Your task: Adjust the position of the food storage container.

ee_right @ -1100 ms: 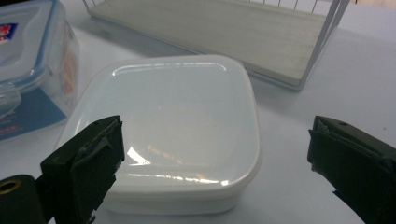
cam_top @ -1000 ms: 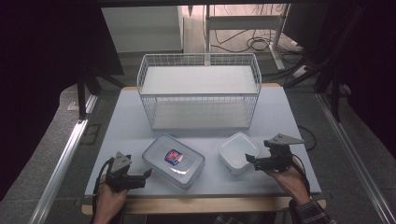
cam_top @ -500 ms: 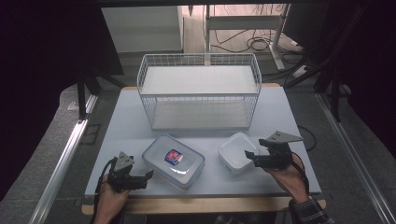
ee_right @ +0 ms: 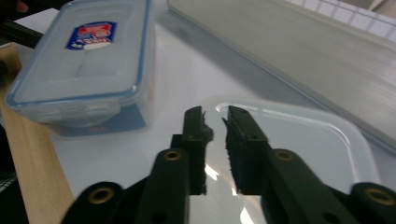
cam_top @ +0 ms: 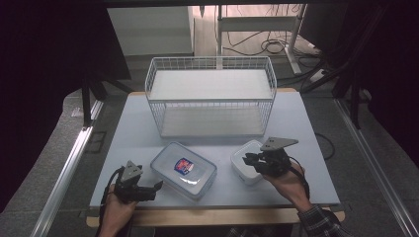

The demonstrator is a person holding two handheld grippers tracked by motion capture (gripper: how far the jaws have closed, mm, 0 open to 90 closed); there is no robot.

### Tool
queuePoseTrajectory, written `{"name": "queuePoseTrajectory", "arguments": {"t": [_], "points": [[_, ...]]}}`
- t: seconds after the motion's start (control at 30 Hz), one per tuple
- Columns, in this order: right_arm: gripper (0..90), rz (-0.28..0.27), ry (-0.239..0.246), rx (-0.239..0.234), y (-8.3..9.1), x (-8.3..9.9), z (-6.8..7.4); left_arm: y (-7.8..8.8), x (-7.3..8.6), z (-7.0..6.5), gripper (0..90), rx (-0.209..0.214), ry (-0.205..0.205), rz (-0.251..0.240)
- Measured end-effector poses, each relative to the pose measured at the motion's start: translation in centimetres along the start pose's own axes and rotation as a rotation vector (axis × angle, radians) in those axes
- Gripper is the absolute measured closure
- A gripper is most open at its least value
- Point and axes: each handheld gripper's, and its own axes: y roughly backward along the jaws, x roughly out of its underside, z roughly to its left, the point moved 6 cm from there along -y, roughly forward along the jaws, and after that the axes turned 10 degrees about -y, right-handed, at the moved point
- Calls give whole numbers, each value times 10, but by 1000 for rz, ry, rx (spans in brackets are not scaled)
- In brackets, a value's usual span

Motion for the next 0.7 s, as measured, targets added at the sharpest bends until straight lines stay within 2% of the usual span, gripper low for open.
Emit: {"name": "queuePoseTrajectory", "arguments": {"t": [0.03, 0.17, 0.2, 0.23, 0.27, 0.37, 0.47, 0.53, 0.6, 0.7], "points": [[850, 10, 23, -18, -6, -4, 6, 0, 0, 0, 47, 0, -3, 2], [887, 63, 67, -45, -23, -6, 18, 0, 0, -1, 47, 1, -7, -1], [887, 63, 67, -45, -23, -6, 18, 0, 0, -1, 47, 1, -7, -1], [892, 94, 90, -49, -31, -2, 22, 0, 0, -1, 47, 2, -8, -1], [892, 94, 90, -49, -31, -2, 22, 0, 0, -1, 47, 2, -8, -1], [893, 143, 122, -40, -44, 6, 26, 0, 0, 0, 47, 3, -6, -3], [894, 162, 139, -6, -49, 9, 24, 0, 0, 0, 49, 1, -6, 1], [894, 161, 136, -13, -50, 8, 23, 0, 0, 0, 52, 0, -6, 3], [893, 155, 135, 14, -51, 7, 18, 0, 0, 0, 54, 0, -9, 8], [891, 151, 106, 30, -51, 4, 8, 0, 0, 0, 55, 0, -8, 8]]}}
